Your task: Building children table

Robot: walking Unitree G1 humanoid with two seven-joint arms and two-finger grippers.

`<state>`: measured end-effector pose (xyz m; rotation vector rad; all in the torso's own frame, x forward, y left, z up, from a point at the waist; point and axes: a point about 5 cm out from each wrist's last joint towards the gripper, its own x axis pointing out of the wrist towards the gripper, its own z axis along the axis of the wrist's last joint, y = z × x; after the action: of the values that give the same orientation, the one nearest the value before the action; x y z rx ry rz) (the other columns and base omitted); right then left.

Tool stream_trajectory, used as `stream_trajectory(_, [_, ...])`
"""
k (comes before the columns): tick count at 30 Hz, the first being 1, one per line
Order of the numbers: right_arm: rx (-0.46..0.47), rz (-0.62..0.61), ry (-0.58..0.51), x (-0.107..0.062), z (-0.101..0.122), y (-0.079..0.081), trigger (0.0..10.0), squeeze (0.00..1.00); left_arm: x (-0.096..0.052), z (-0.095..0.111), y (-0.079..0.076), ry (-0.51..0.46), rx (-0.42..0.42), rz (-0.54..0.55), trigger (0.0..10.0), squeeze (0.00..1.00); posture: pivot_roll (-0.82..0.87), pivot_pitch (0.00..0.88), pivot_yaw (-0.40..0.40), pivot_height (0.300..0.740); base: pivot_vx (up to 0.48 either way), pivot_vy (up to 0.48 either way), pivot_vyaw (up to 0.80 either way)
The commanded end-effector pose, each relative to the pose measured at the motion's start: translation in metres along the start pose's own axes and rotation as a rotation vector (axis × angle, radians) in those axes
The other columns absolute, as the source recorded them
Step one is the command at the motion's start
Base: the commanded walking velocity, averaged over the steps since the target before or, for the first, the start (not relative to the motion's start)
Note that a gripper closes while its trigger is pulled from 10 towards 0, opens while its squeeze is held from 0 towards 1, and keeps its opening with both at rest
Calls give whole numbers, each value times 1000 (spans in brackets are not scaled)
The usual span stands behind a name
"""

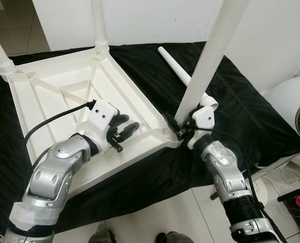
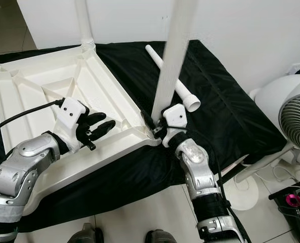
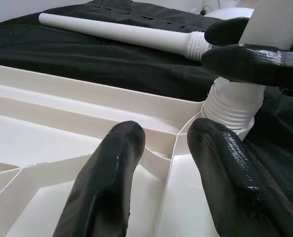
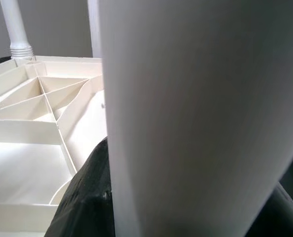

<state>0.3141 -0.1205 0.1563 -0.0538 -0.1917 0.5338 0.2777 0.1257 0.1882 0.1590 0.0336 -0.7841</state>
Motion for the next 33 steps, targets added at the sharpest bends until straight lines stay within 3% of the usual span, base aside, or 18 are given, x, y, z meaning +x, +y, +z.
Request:
stream_trajectory(1, [38,-28,94,-5,-16,-2,10000,0,0,5,0,-17,21,14,10000,0,-41,105,-19,740,0,0,0])
stream_trajectory(10, [51,-14,119,-4,-16,-3,10000,0,0,4,0,-16,21,17,10000,0,-44,109,-23,740,0,0,0])
stream_trajectory(19, [171,-60,186,4,-20,-6,10000,0,1,5,2,-23,29,31,10000,0,-38,96,-35,740,0,0,0])
stream_trajectory(23, [179,-59,180,6,-18,-7,10000,0,1,6,2,-25,30,32,10000,0,-34,92,-36,740,0,0,0])
stream_trajectory(28, [152,-41,186,4,-21,-5,10000,0,0,6,2,-26,35,36,10000,0,-30,87,-39,740,0,0,0])
stream_trajectory(32, [-2,30,166,-4,-24,3,10000,0,-1,6,4,-26,37,44,10000,0,-29,82,-40,740,0,0,0])
stream_trajectory(33, [-2,30,166,-4,-24,3,10000,0,-1,6,4,-26,37,44,10000,0,-29,82,-40,740,0,0,0])
